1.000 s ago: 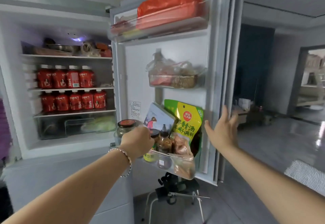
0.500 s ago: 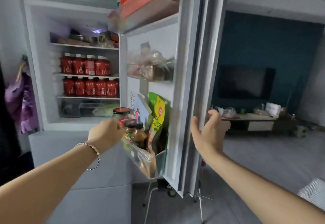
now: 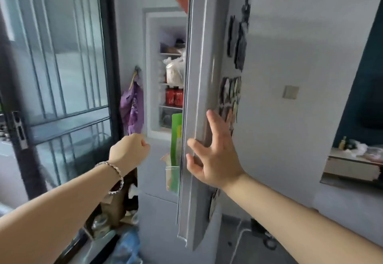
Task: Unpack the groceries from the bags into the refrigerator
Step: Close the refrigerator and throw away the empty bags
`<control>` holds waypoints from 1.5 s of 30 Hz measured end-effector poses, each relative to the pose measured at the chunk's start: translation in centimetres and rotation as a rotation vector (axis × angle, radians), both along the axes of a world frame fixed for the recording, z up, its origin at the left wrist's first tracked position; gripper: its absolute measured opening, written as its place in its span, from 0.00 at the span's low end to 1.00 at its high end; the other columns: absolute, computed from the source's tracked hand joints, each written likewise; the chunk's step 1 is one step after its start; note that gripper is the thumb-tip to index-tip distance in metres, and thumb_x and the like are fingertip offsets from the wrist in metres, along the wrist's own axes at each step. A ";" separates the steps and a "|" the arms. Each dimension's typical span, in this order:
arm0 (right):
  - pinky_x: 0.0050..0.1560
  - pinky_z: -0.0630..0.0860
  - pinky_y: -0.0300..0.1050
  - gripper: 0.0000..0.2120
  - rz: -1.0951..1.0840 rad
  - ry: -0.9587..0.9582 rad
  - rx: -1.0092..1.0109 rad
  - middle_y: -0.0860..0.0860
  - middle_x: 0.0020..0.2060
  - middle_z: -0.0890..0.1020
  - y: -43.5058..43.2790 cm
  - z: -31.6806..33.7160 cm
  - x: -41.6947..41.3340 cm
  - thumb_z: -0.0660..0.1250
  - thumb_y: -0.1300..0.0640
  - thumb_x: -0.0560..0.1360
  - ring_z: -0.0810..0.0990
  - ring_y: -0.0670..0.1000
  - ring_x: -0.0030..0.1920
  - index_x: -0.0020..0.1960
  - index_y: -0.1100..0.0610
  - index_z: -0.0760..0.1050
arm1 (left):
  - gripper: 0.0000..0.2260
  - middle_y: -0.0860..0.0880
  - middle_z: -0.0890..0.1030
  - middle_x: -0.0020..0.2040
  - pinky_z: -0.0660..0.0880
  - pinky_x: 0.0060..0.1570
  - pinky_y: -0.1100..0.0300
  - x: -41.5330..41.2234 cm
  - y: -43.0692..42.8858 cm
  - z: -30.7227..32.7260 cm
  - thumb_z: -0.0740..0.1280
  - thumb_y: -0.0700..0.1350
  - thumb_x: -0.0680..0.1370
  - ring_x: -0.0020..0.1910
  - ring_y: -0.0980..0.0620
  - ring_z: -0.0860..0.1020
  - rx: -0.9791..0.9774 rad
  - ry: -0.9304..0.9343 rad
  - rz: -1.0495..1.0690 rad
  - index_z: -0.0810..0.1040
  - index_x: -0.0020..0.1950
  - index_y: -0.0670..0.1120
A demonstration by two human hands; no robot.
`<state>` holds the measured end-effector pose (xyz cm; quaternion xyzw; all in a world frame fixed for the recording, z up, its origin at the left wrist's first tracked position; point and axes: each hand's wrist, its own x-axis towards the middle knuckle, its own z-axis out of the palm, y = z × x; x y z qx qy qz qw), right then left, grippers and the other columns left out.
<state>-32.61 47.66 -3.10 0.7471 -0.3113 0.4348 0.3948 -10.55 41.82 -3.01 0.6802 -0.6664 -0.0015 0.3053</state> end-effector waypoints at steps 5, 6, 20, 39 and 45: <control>0.75 0.54 0.55 0.10 -0.007 0.035 -0.018 0.63 0.67 0.62 -5.5 0.2 8.6 0.64 0.53 0.67 0.59 0.65 0.68 0.40 0.58 0.79 | 0.10 0.48 0.83 0.35 0.79 0.41 0.55 6.5 -3.0 -0.6 0.59 0.44 0.74 0.35 0.46 0.81 0.067 0.003 0.063 0.78 0.39 0.43; 0.74 0.55 0.57 0.11 -0.026 0.056 -0.020 0.63 0.67 0.62 -7.0 0.4 10.3 0.63 0.52 0.66 0.60 0.65 0.68 0.39 0.58 0.79 | 0.10 0.48 0.83 0.35 0.79 0.40 0.55 7.9 -3.9 -0.5 0.58 0.44 0.74 0.35 0.47 0.81 0.073 -0.003 0.077 0.77 0.39 0.44; 0.72 0.47 0.59 0.21 -0.432 0.205 0.110 0.66 0.66 0.64 -32.8 1.5 27.9 0.77 0.49 0.54 0.60 0.66 0.67 0.39 0.63 0.81 | 0.11 0.45 0.84 0.42 0.80 0.46 0.53 23.6 -24.0 0.7 0.58 0.42 0.75 0.41 0.46 0.82 0.203 -0.011 0.011 0.79 0.43 0.41; 0.70 0.44 0.67 0.42 -0.966 0.404 0.244 0.65 0.61 0.73 -60.5 2.2 27.9 0.70 0.30 0.56 0.64 0.66 0.63 0.58 0.60 0.80 | 0.12 0.47 0.80 0.50 0.74 0.43 0.57 25.7 -49.3 0.9 0.55 0.43 0.76 0.47 0.47 0.79 0.294 -0.186 -0.033 0.78 0.51 0.45; 0.69 0.40 0.66 0.39 -1.039 0.351 0.204 0.63 0.64 0.61 -61.0 1.8 28.2 0.71 0.37 0.59 0.61 0.64 0.64 0.62 0.62 0.76 | 0.08 0.51 0.73 0.32 0.68 0.33 0.60 24.6 -52.0 1.4 0.57 0.42 0.75 0.34 0.50 0.73 0.290 -0.160 -0.104 0.72 0.38 0.45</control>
